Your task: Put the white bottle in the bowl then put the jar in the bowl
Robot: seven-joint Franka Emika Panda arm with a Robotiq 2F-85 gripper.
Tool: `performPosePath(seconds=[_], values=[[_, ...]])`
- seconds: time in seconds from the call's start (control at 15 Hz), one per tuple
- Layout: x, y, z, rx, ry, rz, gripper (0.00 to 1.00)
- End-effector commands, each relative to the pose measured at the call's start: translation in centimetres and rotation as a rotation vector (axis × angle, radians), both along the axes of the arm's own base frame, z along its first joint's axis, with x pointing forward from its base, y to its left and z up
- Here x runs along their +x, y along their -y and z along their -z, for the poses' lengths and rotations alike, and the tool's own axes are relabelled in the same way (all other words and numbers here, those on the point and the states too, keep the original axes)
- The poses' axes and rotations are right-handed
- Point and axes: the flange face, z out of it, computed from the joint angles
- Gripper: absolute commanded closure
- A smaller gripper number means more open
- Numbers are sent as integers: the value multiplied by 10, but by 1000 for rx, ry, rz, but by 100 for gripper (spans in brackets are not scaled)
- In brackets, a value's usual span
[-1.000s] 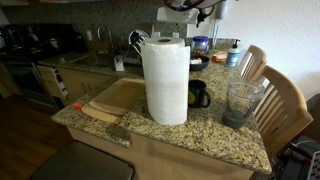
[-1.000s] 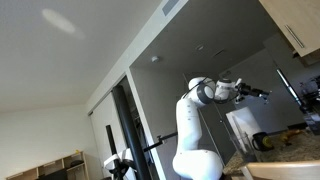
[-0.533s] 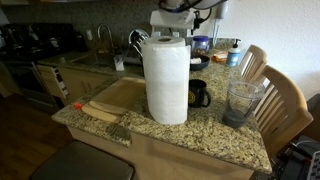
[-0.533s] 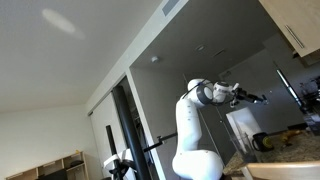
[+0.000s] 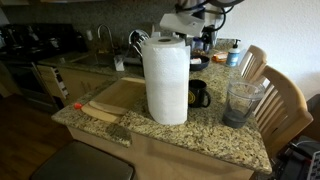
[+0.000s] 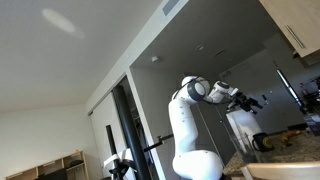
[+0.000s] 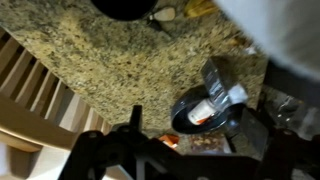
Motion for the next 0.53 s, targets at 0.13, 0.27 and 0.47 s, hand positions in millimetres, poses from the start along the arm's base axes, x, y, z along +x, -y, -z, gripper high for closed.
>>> performPosePath(seconds=[0.13,0.27,0.47], values=[[-32,25,-6,-51,13,152,0],[-42,27,-8,-57,23,174,0],[-41,29,0,-8,-50,26,0]])
